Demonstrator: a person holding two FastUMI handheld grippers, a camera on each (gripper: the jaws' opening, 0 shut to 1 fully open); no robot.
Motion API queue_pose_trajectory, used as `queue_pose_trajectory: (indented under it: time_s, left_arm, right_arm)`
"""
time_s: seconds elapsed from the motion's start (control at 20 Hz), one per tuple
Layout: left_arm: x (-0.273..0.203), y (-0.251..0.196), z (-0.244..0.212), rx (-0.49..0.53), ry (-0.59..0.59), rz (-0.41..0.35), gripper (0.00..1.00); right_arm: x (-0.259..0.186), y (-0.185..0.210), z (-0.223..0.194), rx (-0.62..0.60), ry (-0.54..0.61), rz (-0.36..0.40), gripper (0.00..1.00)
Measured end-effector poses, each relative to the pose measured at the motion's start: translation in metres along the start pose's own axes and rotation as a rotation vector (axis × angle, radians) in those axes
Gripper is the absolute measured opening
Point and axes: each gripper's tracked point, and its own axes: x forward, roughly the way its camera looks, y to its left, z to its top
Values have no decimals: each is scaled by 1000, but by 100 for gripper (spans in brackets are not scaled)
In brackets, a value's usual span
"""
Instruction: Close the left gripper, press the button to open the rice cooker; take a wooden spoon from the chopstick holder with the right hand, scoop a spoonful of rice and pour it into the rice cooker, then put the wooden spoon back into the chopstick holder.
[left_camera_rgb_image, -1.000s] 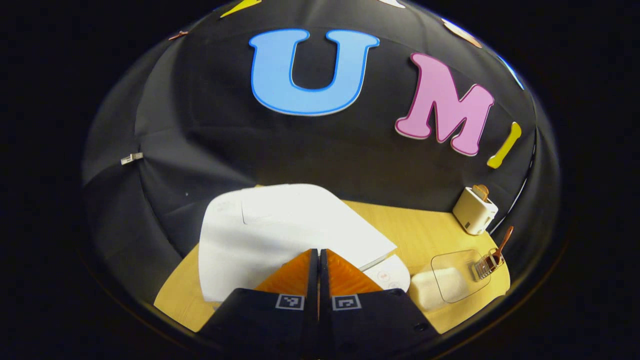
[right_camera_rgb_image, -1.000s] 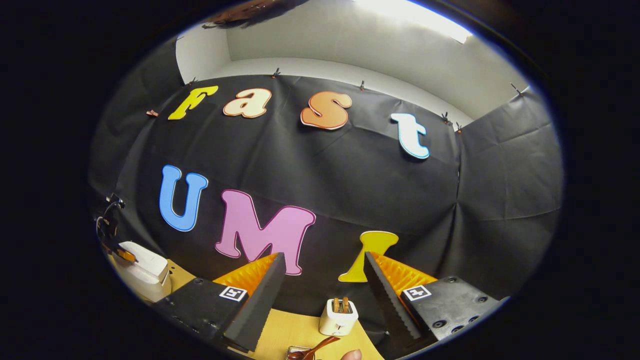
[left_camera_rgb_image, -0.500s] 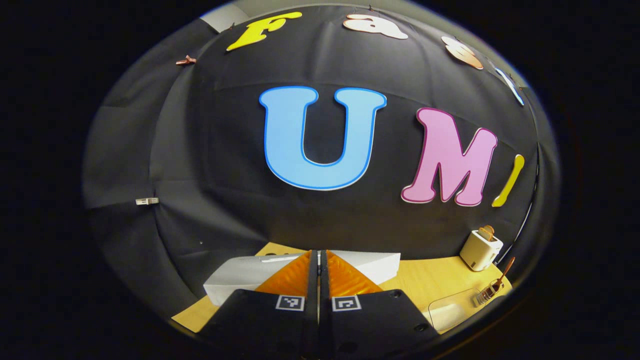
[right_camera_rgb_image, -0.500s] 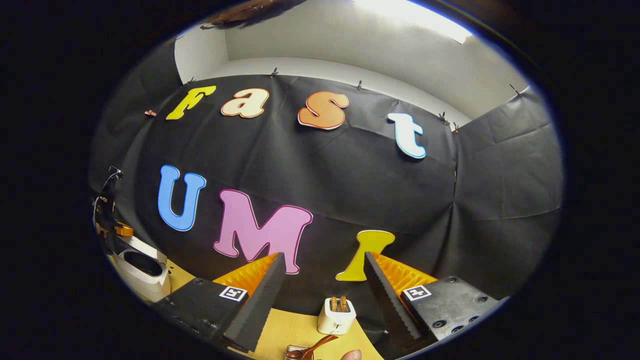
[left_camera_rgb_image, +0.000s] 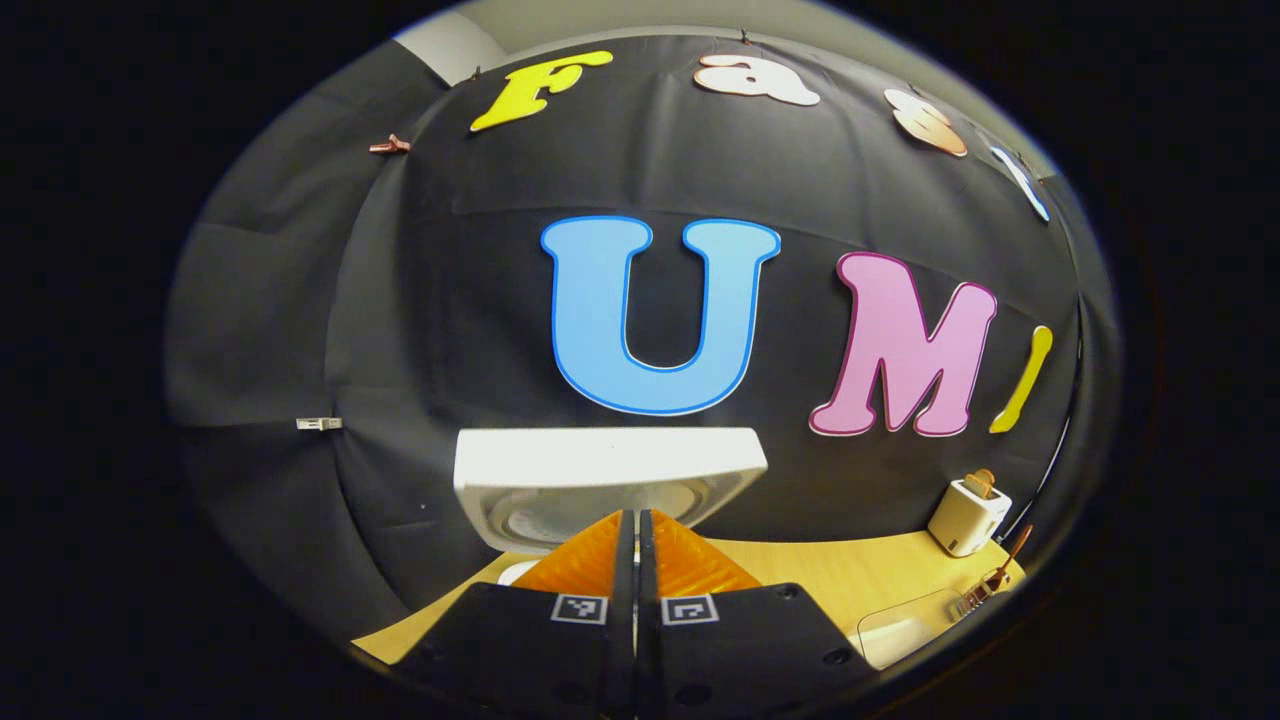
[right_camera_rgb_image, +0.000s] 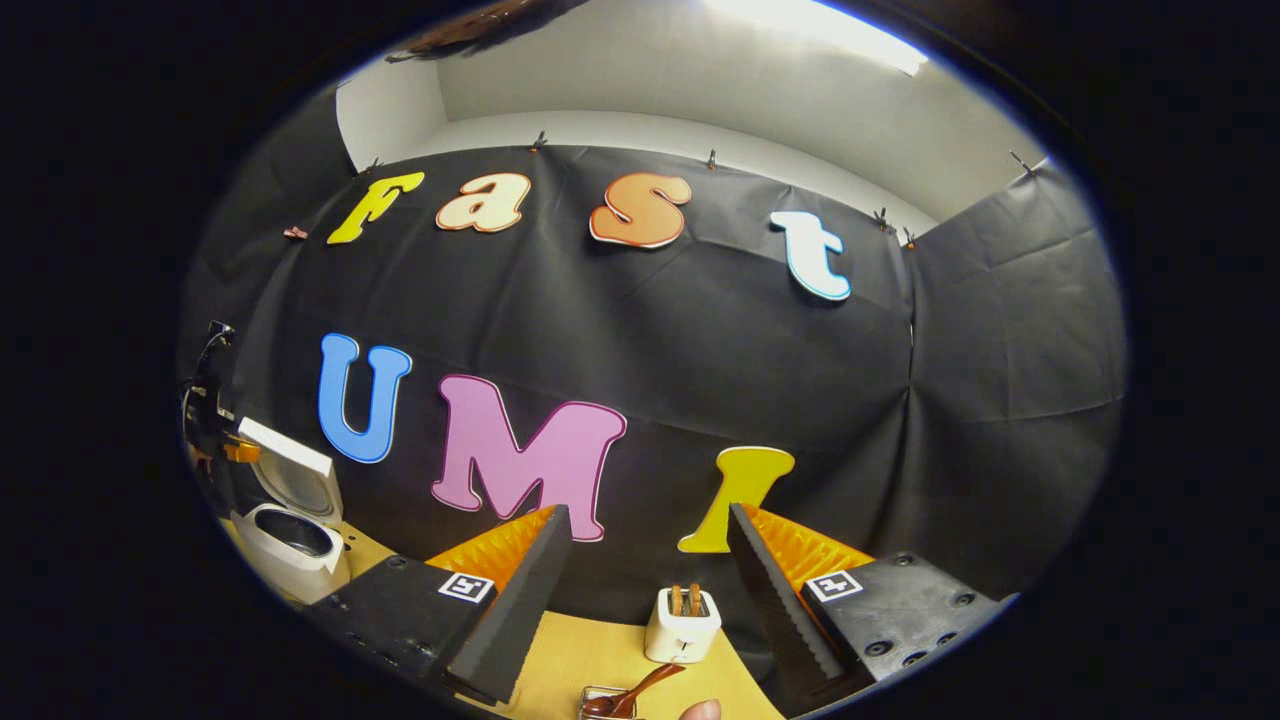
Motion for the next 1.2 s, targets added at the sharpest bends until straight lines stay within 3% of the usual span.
queue_pose_trajectory:
  time_s: [0.05, 0.1, 0.15, 0.25, 0.3, 0.35, 0.45, 0.75, 0.95, 1.2]
  left_arm:
    - [-4, -3, 3, -4, -6, -12, 7]
    - [-7, -6, 3, -4, -10, -13, 24]
    - [-9, -6, 5, -2, -13, -10, 34]
    - [-18, -14, 8, -4, -19, -17, 71]
    - [-23, -17, 10, -6, -21, -19, 84]
    - [-28, -20, 13, -5, -25, -21, 91]
    - [-35, -30, 15, -4, -33, -26, 95]
    - [-62, -60, 12, -28, -11, -45, 95]
    - [-80, -71, 10, -15, 3, -30, 95]
    - [-107, -83, 3, 0, 32, 12, 95]
  right_arm:
    - [0, 1, -5, 13, 10, 5, 97]
    - [1, 1, -9, 24, 18, 10, 97]
    - [2, 0, -16, 30, 26, 14, 97]
    - [1, 1, -39, 42, 66, 28, 97]
    - [0, 2, -52, 52, 92, 39, 97]
    - [-1, 3, -65, 63, 116, 50, 96]
    - [-2, 6, -95, 93, 172, 74, 96]
    - [-3, -3, -202, 196, 374, 101, 95]
    - [3, -6, -271, 247, 487, 138, 95]
    - [16, -9, -340, 404, 618, 141, 91]
